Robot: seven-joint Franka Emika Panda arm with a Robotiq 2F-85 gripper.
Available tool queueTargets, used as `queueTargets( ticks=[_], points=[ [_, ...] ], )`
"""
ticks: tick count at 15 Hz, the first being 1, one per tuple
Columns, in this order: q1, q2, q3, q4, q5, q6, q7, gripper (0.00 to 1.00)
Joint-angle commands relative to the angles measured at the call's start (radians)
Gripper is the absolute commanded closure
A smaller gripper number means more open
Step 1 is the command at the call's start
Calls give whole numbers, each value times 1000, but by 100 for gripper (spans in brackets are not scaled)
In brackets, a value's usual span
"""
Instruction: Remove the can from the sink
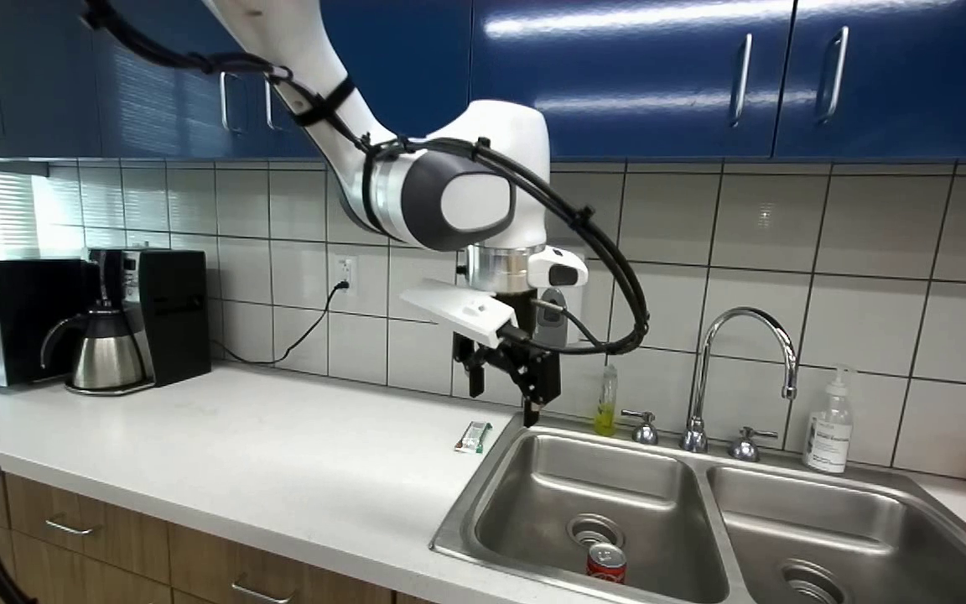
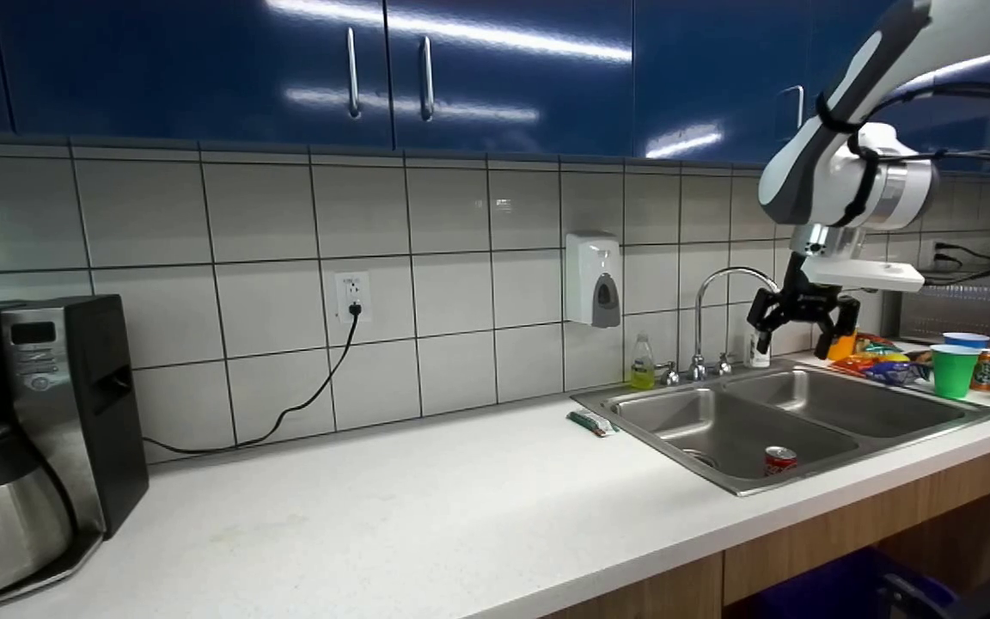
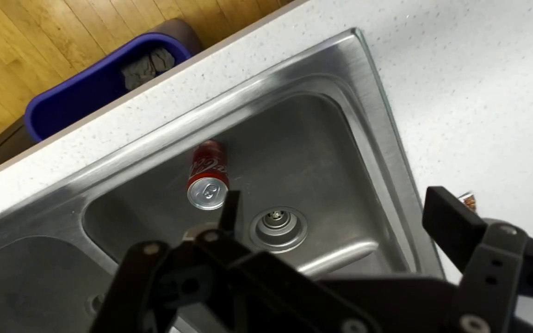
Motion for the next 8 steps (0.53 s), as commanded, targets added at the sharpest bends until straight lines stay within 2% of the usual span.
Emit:
queueTargets(
  ticks=[1, 4, 8],
  points=[
    [-12, 217, 3, 149, 121, 45, -24, 0],
    [-51, 358, 33, 259, 205, 41, -28, 0],
    [-113, 517, 81, 399, 225, 37, -3, 0]
  ],
)
